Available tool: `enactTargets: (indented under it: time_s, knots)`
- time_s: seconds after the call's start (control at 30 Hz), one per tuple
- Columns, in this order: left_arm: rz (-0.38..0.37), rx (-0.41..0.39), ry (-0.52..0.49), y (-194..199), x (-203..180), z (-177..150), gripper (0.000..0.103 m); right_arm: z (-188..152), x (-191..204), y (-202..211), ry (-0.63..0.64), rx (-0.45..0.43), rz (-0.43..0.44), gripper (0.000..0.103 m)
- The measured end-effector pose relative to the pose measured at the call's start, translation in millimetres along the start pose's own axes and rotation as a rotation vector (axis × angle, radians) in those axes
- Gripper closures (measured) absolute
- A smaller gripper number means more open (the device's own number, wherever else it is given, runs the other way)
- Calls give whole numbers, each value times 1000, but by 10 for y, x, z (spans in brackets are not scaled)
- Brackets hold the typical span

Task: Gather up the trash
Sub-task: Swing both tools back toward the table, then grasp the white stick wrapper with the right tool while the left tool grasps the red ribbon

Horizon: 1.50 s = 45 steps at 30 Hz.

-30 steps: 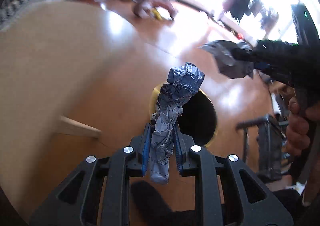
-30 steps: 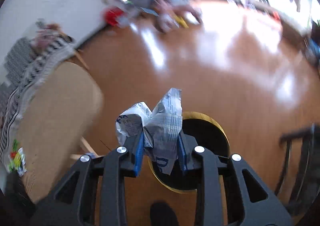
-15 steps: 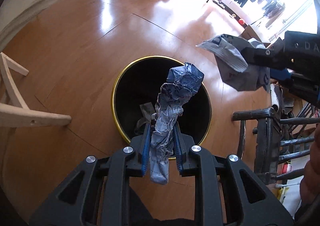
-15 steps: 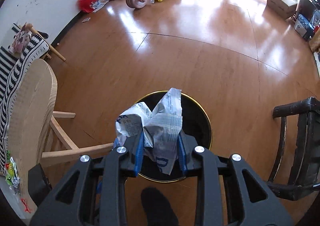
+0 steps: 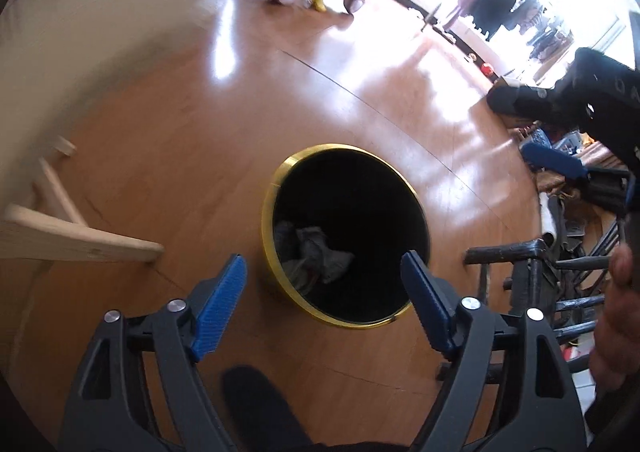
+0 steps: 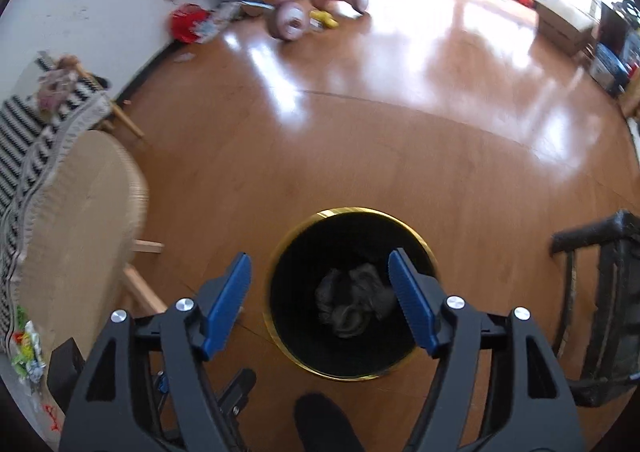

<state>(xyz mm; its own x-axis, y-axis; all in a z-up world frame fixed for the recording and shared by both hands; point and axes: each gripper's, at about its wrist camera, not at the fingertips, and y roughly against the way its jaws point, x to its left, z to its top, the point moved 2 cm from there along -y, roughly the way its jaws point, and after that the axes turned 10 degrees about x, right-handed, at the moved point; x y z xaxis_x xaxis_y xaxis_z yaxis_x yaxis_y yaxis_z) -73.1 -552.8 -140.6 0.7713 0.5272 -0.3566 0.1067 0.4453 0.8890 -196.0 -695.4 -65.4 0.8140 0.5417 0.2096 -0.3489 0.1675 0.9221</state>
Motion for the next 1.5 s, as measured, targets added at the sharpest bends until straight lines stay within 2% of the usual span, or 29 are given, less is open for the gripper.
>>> enactTargets:
  time_s: [0.17, 0.33, 0.43, 0.5, 0.57, 0.63, 0.77, 0.87, 0.97, 1.0, 1.1, 1.5]
  knots:
    - [105, -95, -3, 878, 549, -249, 16, -126, 830, 271, 151, -89, 90, 28]
    - [238, -233, 47, 1987, 1288, -739, 11, -448, 1938, 540, 327, -111, 263, 24]
    - [360, -318, 135, 2667, 1902, -1199, 11, -770, 2660, 684, 462, -101, 348, 24]
    - [428, -349, 192, 2947, 2216, -1448, 10, -1041, 3126, 756, 559, -90, 394, 24]
    - [460, -378, 266, 3205, 2594, -1778, 10, -1258, 3511, 779, 635, -80, 415, 24]
    - [474, -393, 339, 3353, 2846, -1971, 10, -1510, 3888, 766, 714, -65, 426, 24]
    - [430, -387, 444, 3488, 3241, -2330, 10, -1919, 4433, 609, 823, -30, 412, 24]
    - [434, -353, 457, 3433, 3374, -2490, 10, -2153, 4633, 453, 872, -3, 392, 24]
    - [434, -306, 479, 3307, 3503, -2568, 10, -2247, 4796, 278, 900, 19, 373, 24]
    - [428, -297, 490, 3265, 3542, -2580, 10, -2308, 4763, 233, 907, 22, 367, 24]
    - [405, -274, 508, 3185, 3580, -2606, 10, -2354, 4879, 90, 924, 37, 341, 24]
    - [443, -223, 480, 2909, 3626, -2417, 10, -2221, 4929, -330, 939, 103, 279, 24]
